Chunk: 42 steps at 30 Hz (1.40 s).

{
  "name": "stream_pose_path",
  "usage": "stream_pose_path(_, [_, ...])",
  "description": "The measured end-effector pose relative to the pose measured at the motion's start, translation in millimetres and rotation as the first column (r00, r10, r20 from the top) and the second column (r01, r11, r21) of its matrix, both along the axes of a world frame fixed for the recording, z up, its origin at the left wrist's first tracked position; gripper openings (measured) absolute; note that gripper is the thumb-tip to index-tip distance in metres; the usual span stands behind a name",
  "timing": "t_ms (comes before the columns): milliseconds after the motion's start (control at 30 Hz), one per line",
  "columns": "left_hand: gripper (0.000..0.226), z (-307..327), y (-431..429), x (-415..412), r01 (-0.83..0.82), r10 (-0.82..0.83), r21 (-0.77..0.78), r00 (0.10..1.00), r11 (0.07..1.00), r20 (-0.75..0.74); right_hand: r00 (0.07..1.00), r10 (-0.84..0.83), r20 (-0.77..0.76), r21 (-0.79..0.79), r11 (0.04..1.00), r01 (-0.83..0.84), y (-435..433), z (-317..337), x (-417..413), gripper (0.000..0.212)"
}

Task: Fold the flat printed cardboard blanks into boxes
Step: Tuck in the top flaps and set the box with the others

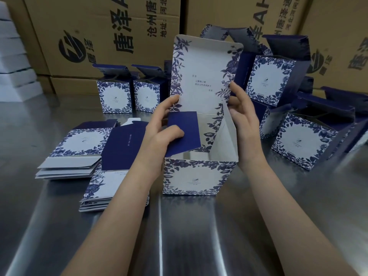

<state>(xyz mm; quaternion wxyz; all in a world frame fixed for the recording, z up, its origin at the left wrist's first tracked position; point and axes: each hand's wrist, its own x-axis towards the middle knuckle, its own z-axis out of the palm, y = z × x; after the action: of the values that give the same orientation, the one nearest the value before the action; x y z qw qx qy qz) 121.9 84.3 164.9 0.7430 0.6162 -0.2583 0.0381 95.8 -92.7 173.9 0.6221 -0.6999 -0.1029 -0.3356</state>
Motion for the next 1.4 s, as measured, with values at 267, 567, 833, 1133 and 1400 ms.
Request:
stream_pose_path(267, [0.07, -4, 0, 7, -0.054, 0.047, -0.07, 0.993, 0.996, -0.106, 0.999, -0.015, -0.047, -0.071, 0.997, 0.012, 2, -4, 2, 0.055])
stream_pose_path(567, [0.064, -6, -3, 9, -0.082, 0.052, -0.122, 0.973, 0.989, -0.226, 0.98, 0.106, -0.169, 0.068, 0.993, -0.096, -4, -10, 10, 0.07])
stream_pose_path(833, [0.062, -8, -5, 12, -0.116, 0.08, -0.147, 0.97, 0.982, -0.228, 0.96, 0.147, -0.237, 0.207, 0.973, -0.098, -3, -12, 18, 0.05])
stream_pose_path(1133, [0.026, -10, -4, 8, -0.129, 0.098, -0.116, 0.965, 0.985, -0.242, 0.959, 0.159, -0.234, 0.32, 0.944, -0.078, 0, -21, 18, 0.02])
stream_pose_path(1400, [0.026, -12, -4, 9, -0.128, 0.069, -0.19, 0.955, 0.973, -0.29, 0.941, 0.293, -0.168, 0.421, 0.885, -0.2, -8, -24, 20, 0.039])
